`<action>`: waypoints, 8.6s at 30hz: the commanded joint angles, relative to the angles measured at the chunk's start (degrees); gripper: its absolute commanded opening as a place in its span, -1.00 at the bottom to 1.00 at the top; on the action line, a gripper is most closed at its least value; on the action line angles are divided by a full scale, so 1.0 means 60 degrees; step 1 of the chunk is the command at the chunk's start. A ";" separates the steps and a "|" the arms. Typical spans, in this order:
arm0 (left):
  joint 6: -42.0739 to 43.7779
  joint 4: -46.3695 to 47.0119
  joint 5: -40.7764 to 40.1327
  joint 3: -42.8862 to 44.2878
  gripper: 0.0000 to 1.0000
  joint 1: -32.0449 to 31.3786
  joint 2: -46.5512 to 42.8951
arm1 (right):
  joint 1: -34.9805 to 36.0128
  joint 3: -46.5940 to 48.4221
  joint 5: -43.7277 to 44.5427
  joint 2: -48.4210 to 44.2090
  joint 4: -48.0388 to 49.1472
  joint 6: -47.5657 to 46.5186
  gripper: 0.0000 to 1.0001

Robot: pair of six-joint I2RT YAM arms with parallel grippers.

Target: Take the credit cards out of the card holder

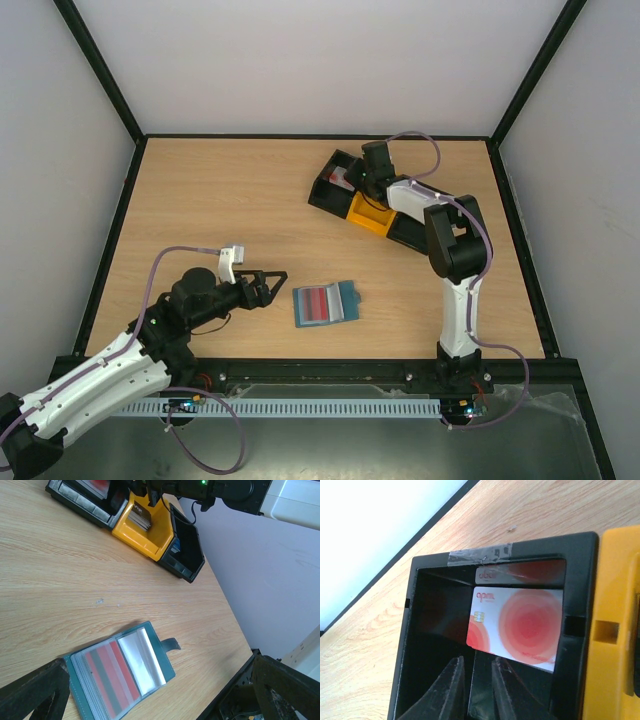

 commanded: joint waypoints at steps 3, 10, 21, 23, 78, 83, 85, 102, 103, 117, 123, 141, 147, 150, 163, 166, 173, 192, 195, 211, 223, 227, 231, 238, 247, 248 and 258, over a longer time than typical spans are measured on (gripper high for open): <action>-0.0057 -0.0150 -0.0050 0.0255 1.00 0.0042 -0.0107 | -0.0071 0.0179 0.0594 -0.0163 -0.0777 -0.0125 -0.54; -0.0121 -0.0308 -0.0063 0.0194 1.00 0.0042 -0.0158 | -0.0075 0.0165 0.0567 -0.0738 -0.1089 -0.0395 -0.47; -0.0425 -0.0426 0.0174 -0.0037 1.00 0.0044 0.0170 | -0.0061 -0.1669 -0.0292 -0.3026 -0.1338 -0.0944 -0.45; -0.0461 -0.0410 0.0287 -0.0062 1.00 0.0044 0.0312 | -0.0019 -0.2321 -0.0495 -0.3641 -0.1263 -0.1097 -0.45; -0.2250 0.3245 0.1914 -0.2524 1.00 0.0035 0.1183 | 0.6830 -0.9582 0.1651 -0.7761 0.0885 0.0827 -0.45; -0.2273 0.3170 0.1844 -0.2511 1.00 0.0027 0.1167 | 0.6835 -0.9847 0.1317 -0.7130 0.1578 0.0944 -0.45; -0.2294 0.3048 0.1704 -0.2475 1.00 0.0028 0.1171 | 0.6853 -0.9864 0.1128 -0.6796 0.1870 0.1014 -0.45; -0.2602 0.2504 0.1400 -0.2492 1.00 0.0028 0.0954 | 0.7571 -0.9902 0.1302 -0.6057 0.3346 0.2077 -0.66; -0.2640 0.2615 0.1456 -0.2538 1.00 0.0027 0.0965 | 0.7571 -0.9929 0.1291 -0.6173 0.3306 0.2069 -0.66; -0.3004 0.4249 0.1729 -0.3052 1.00 0.0038 0.1918 | 0.7615 -1.0190 0.1164 -0.5786 0.3142 0.2007 -0.73; -0.2650 0.4738 0.1688 -0.3097 1.00 0.0238 0.2340 | 0.7799 -1.0721 0.1343 -0.5791 0.3801 0.2447 -0.96; -0.2728 0.4237 0.2273 -0.2762 1.00 0.0566 0.2188 | 0.8289 -1.0552 0.1718 -0.6140 0.3947 0.2912 -0.84; -0.3066 0.4671 0.2642 -0.2892 1.00 0.0569 0.2264 | 0.8318 -1.0083 0.1633 -0.6120 0.3643 0.2657 -0.62; -0.3092 0.4750 0.2643 -0.2904 1.00 0.0569 0.2404 | 0.8335 -0.9745 0.1465 -0.5757 0.3550 0.2560 -0.62; -0.3259 0.5007 0.2818 -0.3252 1.00 0.0569 0.2493 | 0.8582 -0.9837 0.1952 -0.4912 0.3334 0.2801 -0.82; -0.3269 0.5290 0.2948 -0.3285 1.00 0.0569 0.2500 | 0.8658 -0.9896 0.2051 -0.4895 0.3432 0.2854 -0.86; -0.2916 0.5280 0.2843 -0.3286 1.00 0.0569 0.2610 | 0.8669 -0.9810 0.2188 -0.5390 0.3336 0.2807 -0.67; -0.2860 0.4941 0.2914 -0.3373 1.00 0.0847 0.2476 | 0.8669 -0.9414 0.2631 -0.5204 0.2487 0.2568 -0.75; -0.2982 0.5145 0.3056 -0.3377 1.00 0.0847 0.2492 | 0.8669 -0.9613 0.2620 -0.5188 0.2645 0.2663 -0.85; -0.3225 0.6370 0.3554 -0.3377 1.00 0.0847 0.3319 | 0.8684 -1.0091 0.2422 -0.4695 0.3703 0.2998 -0.96; -0.3046 0.6276 0.3306 -0.3293 1.00 0.0847 0.3830 | 0.8684 -1.0258 0.2460 -0.4839 0.3868 0.3061 -0.96; -0.3079 0.6455 0.3334 -0.3287 1.00 0.0844 0.3947 | 0.8684 -1.0280 0.2430 -0.4822 0.3997 0.3087 -0.95; -0.3104 0.6520 0.3320 -0.3265 1.00 0.0847 0.4104 | 0.8684 -1.0313 0.2401 -0.4810 0.4132 0.3119 -0.95; -0.3065 0.6849 0.3350 -0.3265 1.00 0.0847 0.4604 | 0.8684 -1.0428 0.2359 -0.4754 0.4432 0.3237 -0.96; -0.3119 0.7103 0.3375 -0.3257 1.00 0.0833 0.4768 | 0.8699 -1.0501 0.2262 -0.4686 0.4675 0.3307 -0.95; -0.3122 0.7136 0.3388 -0.3251 1.00 0.0833 0.4762 | 0.8697 -1.0504 0.2255 -0.4679 0.4704 0.3312 -0.96; -0.3210 0.7680 0.3543 -0.3108 1.00 0.0811 0.5252 | 0.8699 -1.0529 0.2152 -0.4555 0.4972 0.3381 -0.96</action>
